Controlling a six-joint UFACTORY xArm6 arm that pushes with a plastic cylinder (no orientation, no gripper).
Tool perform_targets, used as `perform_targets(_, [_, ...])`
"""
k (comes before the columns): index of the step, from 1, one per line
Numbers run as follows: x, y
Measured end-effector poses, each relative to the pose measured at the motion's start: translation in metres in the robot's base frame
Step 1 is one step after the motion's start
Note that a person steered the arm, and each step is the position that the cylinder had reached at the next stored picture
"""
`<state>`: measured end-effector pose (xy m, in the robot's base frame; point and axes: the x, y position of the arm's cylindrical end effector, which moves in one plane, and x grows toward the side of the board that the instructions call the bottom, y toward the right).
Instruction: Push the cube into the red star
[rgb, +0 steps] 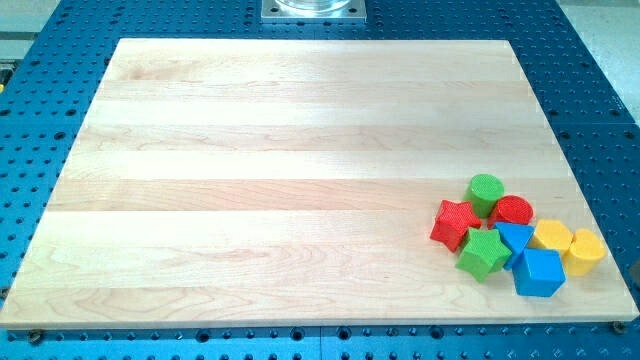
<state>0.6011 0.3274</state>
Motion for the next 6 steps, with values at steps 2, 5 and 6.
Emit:
perform_targets(2, [0.013, -0.073])
perform_targets(5, [-0.077, -0.224])
perform_targets(6, [-0.112, -0.265])
